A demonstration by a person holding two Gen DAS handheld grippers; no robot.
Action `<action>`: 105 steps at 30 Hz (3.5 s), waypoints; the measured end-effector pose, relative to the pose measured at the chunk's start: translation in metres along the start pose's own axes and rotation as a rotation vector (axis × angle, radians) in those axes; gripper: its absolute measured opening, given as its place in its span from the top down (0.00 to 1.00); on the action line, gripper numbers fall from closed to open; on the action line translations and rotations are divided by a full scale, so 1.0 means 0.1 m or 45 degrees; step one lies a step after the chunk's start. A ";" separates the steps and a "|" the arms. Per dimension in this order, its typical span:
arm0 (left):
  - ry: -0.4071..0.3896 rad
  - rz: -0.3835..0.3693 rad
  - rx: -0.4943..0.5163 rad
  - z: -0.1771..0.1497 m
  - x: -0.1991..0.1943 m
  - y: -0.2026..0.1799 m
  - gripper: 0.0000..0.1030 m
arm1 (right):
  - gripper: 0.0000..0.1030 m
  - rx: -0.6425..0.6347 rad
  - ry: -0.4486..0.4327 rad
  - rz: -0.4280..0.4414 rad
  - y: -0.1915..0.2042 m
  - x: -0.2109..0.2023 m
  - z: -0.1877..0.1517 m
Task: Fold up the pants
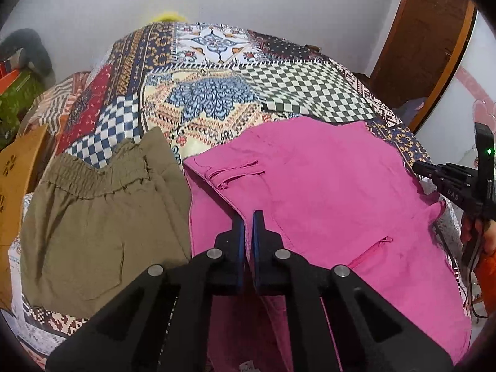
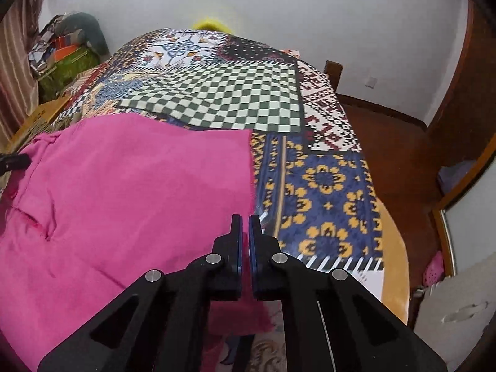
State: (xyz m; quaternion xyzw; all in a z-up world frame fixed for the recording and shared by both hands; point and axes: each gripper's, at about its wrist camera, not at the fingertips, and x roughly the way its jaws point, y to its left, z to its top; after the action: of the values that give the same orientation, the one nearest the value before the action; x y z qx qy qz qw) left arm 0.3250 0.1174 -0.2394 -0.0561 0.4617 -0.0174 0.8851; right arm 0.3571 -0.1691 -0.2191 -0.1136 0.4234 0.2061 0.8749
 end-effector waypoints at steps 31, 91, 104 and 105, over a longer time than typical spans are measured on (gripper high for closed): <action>0.049 -0.039 0.050 -0.13 -0.04 -0.08 0.96 | 0.97 -0.080 0.039 0.022 0.16 0.09 -0.16; 0.185 -0.076 -0.044 0.50 0.82 0.54 0.68 | 0.59 0.013 0.113 0.177 -0.09 0.81 0.74; 0.150 0.014 0.047 0.50 0.83 0.45 0.86 | 0.64 -0.048 0.117 0.174 0.02 1.07 0.93; 0.147 0.012 0.043 0.50 0.82 0.45 0.88 | 0.70 -0.047 0.115 0.174 0.02 1.07 0.93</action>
State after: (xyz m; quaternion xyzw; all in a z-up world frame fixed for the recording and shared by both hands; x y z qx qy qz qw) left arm 0.4118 0.1598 -0.2837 -0.0381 0.5121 -0.0243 0.8578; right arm 0.4801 -0.1040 -0.2460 -0.1098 0.4654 0.2676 0.8365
